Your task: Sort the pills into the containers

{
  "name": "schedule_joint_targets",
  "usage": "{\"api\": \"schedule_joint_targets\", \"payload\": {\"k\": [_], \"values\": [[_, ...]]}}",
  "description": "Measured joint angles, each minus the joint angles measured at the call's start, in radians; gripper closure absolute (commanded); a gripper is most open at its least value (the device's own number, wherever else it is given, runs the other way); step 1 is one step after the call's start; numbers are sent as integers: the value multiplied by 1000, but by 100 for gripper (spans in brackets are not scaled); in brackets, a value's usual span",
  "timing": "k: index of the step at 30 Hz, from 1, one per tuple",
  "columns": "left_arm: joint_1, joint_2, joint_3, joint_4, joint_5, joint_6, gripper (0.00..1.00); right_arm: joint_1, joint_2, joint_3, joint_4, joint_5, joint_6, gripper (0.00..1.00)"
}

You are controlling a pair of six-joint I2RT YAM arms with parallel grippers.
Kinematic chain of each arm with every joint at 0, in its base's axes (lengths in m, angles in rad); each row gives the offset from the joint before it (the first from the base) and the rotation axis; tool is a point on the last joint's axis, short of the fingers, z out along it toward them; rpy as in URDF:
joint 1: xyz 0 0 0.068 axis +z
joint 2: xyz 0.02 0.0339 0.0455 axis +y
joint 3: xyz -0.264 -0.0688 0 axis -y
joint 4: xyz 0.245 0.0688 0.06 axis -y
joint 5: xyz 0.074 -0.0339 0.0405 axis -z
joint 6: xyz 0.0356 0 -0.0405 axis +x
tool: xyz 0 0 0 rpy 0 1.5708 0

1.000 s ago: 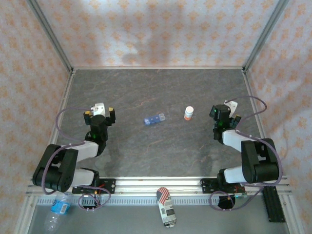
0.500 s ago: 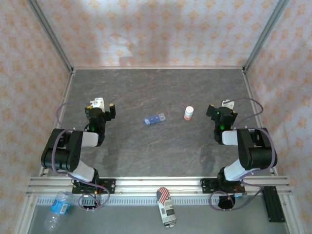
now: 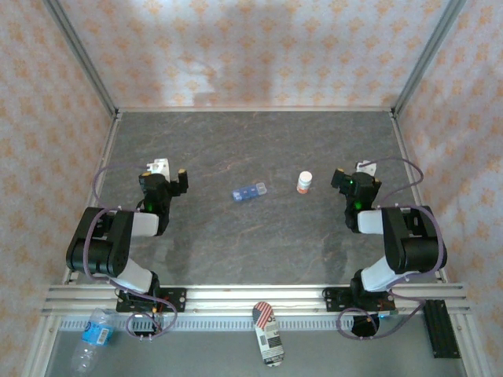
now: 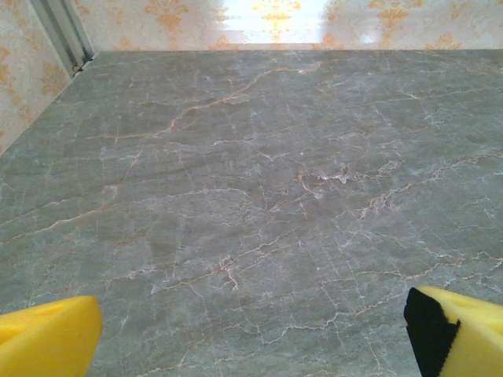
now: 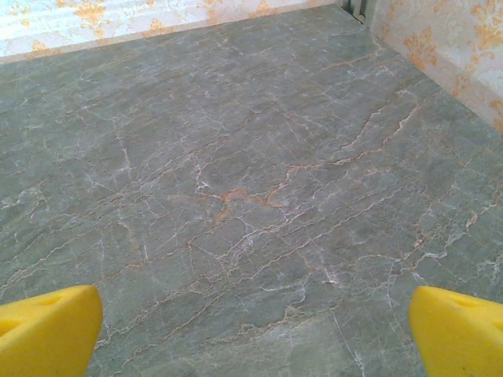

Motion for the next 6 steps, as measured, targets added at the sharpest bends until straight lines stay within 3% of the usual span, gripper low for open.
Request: {"api": "schedule_joint_targets", "payload": {"k": [6], "values": [[0, 0, 0, -2, 0, 0, 0, 0, 0, 0, -6, -23, 0, 1]]}}
